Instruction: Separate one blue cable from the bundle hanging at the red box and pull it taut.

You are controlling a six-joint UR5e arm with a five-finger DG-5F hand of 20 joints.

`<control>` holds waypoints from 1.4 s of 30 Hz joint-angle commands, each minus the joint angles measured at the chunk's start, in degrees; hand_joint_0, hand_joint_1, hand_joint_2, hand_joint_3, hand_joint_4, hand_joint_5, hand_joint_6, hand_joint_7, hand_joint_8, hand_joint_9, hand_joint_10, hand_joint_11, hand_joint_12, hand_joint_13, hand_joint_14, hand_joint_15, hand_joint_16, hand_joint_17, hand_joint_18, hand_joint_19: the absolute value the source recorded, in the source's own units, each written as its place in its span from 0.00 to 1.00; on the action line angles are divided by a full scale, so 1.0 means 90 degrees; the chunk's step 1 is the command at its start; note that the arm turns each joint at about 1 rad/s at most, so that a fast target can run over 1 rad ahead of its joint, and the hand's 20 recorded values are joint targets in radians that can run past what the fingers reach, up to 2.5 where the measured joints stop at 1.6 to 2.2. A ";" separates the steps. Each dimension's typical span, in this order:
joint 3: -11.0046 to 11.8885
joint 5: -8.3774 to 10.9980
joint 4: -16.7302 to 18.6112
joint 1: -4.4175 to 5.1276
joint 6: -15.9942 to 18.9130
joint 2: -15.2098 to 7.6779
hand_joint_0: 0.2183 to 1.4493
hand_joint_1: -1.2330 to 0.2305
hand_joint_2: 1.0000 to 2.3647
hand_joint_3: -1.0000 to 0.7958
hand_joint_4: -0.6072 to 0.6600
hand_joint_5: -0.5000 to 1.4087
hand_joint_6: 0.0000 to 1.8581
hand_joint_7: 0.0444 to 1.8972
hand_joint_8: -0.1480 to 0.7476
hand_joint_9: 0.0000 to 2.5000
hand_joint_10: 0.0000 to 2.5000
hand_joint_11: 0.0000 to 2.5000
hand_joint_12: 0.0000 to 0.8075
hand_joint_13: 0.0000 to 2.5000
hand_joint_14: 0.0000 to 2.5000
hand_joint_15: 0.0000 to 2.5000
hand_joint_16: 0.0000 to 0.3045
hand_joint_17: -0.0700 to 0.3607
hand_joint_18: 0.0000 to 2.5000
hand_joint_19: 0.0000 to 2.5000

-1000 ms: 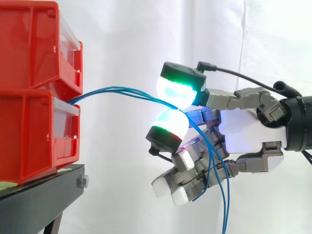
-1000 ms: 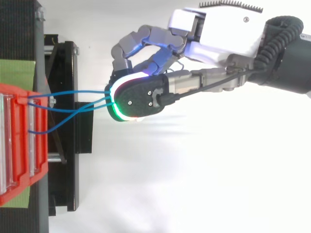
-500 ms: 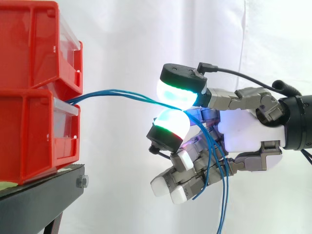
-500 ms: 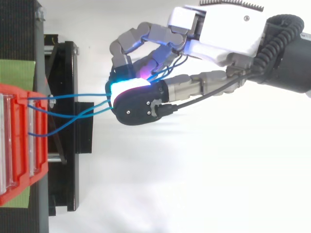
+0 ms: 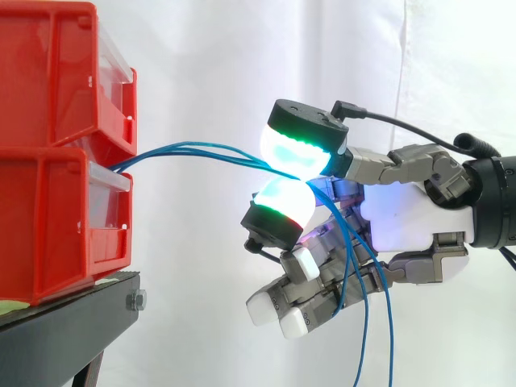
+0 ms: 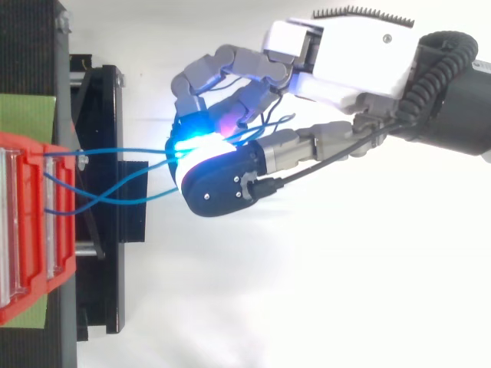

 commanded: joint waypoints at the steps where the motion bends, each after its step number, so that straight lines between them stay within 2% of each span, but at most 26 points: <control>1: -0.0002 -0.0004 0.0026 0.0008 0.0031 -0.0002 0.39 0.25 0.00 0.28 0.59 0.18 0.51 0.74 0.56 0.41 0.01 0.36 0.46 0.29 0.01 0.15 0.14 0.39 0.25 0.15; 5: -0.0002 -0.0004 0.0026 0.0008 0.0031 -0.0002 0.38 0.20 0.00 0.28 0.60 0.18 0.50 0.70 0.55 0.41 0.01 0.37 0.45 0.29 0.01 0.15 0.14 0.39 0.25 0.15; 11: -0.0002 0.0006 0.0026 0.0008 0.0041 -0.0002 0.29 0.16 0.00 0.28 0.59 0.18 0.50 0.68 0.55 0.42 0.01 0.37 0.46 0.29 0.01 0.16 0.14 0.39 0.24 0.15; 21: 0.0007 -0.0014 0.0026 -0.0021 0.0031 -0.0002 0.16 0.19 0.00 0.28 0.61 0.18 0.49 0.65 0.59 0.42 0.01 0.37 0.52 0.29 0.01 0.16 0.18 0.44 0.25 0.16; 23: -0.0002 -0.0024 0.0026 -0.0021 0.0041 0.0008 0.14 0.25 0.00 0.28 0.62 0.18 0.49 0.63 0.60 0.43 0.01 0.36 0.53 0.29 0.01 0.16 0.18 0.45 0.25 0.16; 24: -0.0002 -0.0024 0.0026 -0.0021 0.0041 0.0008 0.15 0.35 0.00 0.28 0.62 0.18 0.49 0.62 0.61 0.43 0.01 0.35 0.53 0.29 0.01 0.16 0.18 0.46 0.25 0.16; 25: -0.0002 -0.0024 0.0026 -0.0021 0.0041 -0.0002 0.15 0.38 0.00 0.28 0.62 0.18 0.49 0.62 0.61 0.43 0.01 0.35 0.53 0.29 0.01 0.16 0.18 0.46 0.25 0.16; 27: -0.0002 -0.0024 0.0036 -0.0031 0.0041 -0.0002 0.20 0.56 0.00 0.28 0.61 0.18 0.48 0.63 0.59 0.44 0.01 0.35 0.51 0.29 0.01 0.16 0.17 0.43 0.24 0.18; 30: -0.0002 -0.0014 0.0036 -0.0031 0.0031 -0.0002 0.27 0.64 0.00 0.28 0.59 0.18 0.48 0.65 0.57 0.44 0.01 0.35 0.47 0.28 0.01 0.17 0.15 0.40 0.22 0.20; 33: -0.0002 -0.0014 0.0026 -0.0031 0.0031 -0.0002 0.32 0.59 0.00 0.29 0.59 0.18 0.47 0.66 0.57 0.45 0.01 0.35 0.46 0.28 0.01 0.17 0.14 0.39 0.22 0.20; 42: 0.0007 -0.0014 0.0046 -0.0031 0.0031 -0.0002 0.29 0.40 0.01 0.44 0.65 0.18 0.48 0.71 0.58 0.44 0.01 0.36 0.48 0.29 0.01 0.17 0.15 0.40 0.22 0.19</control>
